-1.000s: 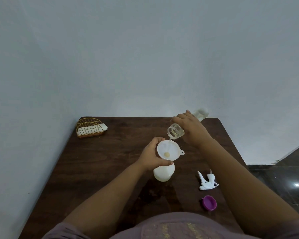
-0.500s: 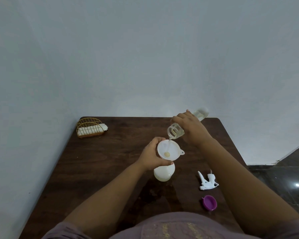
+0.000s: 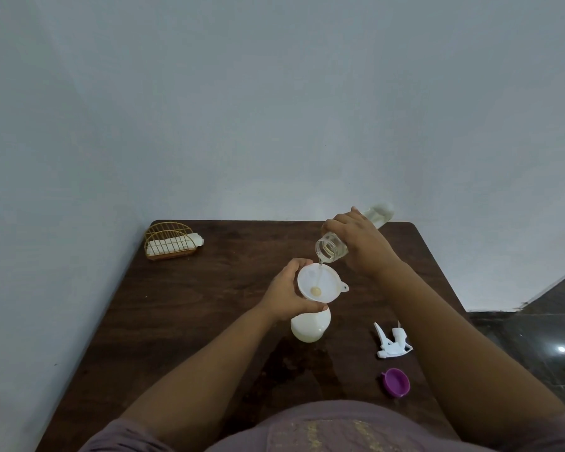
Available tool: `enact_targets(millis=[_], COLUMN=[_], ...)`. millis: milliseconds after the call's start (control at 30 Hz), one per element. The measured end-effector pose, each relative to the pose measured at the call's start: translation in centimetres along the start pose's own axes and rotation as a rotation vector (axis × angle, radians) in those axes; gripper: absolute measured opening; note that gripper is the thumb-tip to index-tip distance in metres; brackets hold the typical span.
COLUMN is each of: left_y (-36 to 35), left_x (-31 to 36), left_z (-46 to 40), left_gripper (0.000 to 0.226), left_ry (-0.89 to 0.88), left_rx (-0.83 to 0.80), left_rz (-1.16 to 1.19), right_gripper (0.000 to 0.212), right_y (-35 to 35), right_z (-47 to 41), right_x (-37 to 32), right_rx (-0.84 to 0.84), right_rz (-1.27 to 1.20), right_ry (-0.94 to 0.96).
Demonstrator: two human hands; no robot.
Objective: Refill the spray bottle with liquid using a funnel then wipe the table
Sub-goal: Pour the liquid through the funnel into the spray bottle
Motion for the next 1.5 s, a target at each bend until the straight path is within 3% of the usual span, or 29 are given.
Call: enact_targets(millis=[1500], left_y=[0.11], left_x=[0.07], left_z=[-0.05], left_gripper=[0.081], left_ry=[-0.006], left_rx=[-0.006], left_rz=[-0.015], right_gripper=[0.052], right_y=[-0.11], right_z=[0.06], right_x=[0.66], right_rx=[0.015], right_rz=[0.038], right_ry=[0.000])
Point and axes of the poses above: each hand's wrist, its own z-axis away from the middle knuckle, its own y-axis out of the back of the hand, x = y × z, the point moved 3 cm from there along -z, towards the middle knuckle, and after that the axes turned 5 degrees about -x, right-handed, at the moved point
